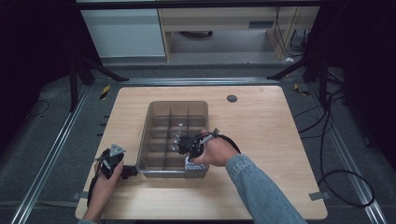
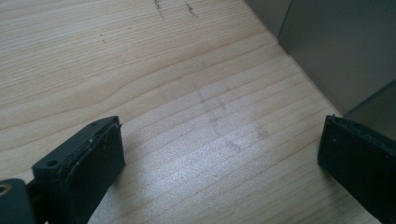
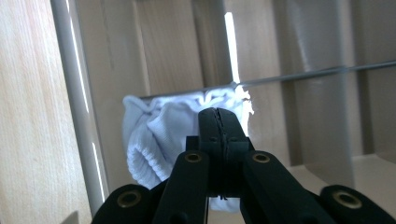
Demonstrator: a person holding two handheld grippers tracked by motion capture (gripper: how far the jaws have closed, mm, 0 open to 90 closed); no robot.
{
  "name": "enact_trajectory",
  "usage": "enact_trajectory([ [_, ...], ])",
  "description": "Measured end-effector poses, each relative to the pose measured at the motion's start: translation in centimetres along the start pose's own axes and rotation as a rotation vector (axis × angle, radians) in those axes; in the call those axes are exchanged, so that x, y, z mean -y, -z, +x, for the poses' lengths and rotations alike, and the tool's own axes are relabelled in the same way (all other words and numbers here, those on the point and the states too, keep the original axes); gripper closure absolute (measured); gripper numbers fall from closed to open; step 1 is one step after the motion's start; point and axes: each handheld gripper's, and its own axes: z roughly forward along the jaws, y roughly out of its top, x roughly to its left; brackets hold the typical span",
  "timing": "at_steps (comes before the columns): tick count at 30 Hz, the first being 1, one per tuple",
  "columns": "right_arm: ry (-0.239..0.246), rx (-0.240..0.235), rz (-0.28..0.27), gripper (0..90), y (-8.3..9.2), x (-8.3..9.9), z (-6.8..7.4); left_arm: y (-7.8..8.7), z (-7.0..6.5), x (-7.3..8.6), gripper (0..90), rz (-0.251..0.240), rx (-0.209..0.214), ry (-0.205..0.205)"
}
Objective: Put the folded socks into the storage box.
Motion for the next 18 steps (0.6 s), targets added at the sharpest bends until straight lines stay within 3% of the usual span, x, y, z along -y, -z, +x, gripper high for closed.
enact_trajectory([
  [9, 0.000, -0.008, 0.030, 90.0, -1.6, 0.1, 0.6, 0.0, 0.0, 0.0, 0.0, 0.002, 0.000, -0.002],
  [18, -0.015, -0.012, 0.059, 90.0, -2.1, -0.2, 0.5, 0.0, 0.0, 0.0, 0.0, 0.002, 0.000, -0.002],
])
